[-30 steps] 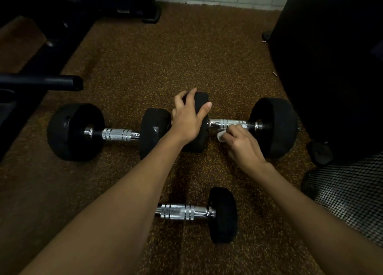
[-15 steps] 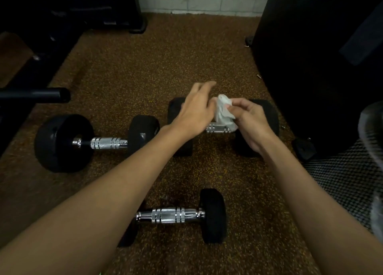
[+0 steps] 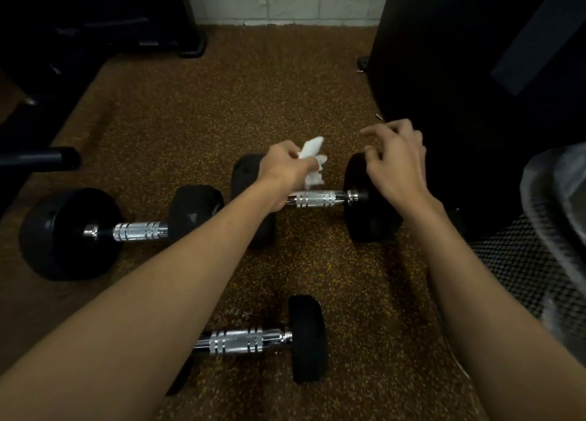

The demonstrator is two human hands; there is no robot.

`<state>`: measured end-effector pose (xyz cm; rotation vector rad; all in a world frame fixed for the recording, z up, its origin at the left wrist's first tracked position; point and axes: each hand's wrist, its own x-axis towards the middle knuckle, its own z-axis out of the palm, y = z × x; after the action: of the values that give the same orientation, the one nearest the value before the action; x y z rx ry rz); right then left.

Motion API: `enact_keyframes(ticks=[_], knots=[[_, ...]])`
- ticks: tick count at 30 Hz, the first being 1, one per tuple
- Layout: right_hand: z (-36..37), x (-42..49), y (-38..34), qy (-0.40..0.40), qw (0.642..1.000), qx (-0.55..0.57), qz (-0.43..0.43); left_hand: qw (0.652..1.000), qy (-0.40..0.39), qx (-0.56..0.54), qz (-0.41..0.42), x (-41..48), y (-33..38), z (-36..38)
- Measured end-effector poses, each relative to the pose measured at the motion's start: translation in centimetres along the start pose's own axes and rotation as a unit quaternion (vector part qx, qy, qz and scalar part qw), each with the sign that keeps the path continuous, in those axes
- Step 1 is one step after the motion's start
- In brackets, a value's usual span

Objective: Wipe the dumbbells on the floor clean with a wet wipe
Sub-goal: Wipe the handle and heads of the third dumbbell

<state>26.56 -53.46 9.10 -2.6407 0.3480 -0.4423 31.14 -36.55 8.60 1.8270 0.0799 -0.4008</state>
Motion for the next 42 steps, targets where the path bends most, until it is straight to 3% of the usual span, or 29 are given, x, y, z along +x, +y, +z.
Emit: enact_keyframes(ticks=[2, 4, 9, 11, 15, 22, 27, 34, 38, 42], knots=[[0.3, 0.2, 0.9, -0.031, 0.999, -0.005, 0.035, 0.976, 0.016, 0.188, 0.106, 0.0, -0.1, 0.7], [1.5, -0.1, 1.5, -0.078, 0.995, -0.008, 0.062, 0.927, 0.021, 0.329, 0.179, 0.0, -0.3, 1.3], [3.0, -0.7, 1.9, -0.04, 0.996, -0.068, 0.036, 0.828, -0.004, 0.542, 0.147, 0.1, -1.3, 2.3], [3.2, -0.6, 2.0, -0.034, 0.996, -0.076, 0.034, 0.837, -0.027, 0.536, 0.109, 0.3, -1.6, 2.5], [3.5, -0.7, 2.0, -0.023, 0.995, -0.091, 0.03, 0.915, -0.039, 0.401, 0.02, 1.4, -1.6, 2.9], [3.7, -0.8, 2.1, -0.009, 0.994, -0.099, 0.035, 0.933, -0.016, 0.359, 0.014, 3.4, -3.2, 3.3], [3.7, -1.1, 2.1, -0.009, 0.994, -0.099, 0.036, 0.92, -0.093, 0.381, 0.0, 4.7, -3.5, 2.7], [3.9, -1.1, 2.1, -0.003, 0.995, -0.096, 0.039, 0.906, -0.096, 0.38, 0.16, 2.8, -4.8, 2.7], [3.8, -1.1, 2.1, -0.001, 0.995, -0.098, 0.035, 0.889, -0.065, 0.432, 0.139, 2.9, -4.8, 2.7], [3.9, -1.3, 2.3, 0.002, 0.995, -0.098, 0.034, 0.883, -0.099, 0.457, 0.033, 4.7, -3.6, 3.2]])
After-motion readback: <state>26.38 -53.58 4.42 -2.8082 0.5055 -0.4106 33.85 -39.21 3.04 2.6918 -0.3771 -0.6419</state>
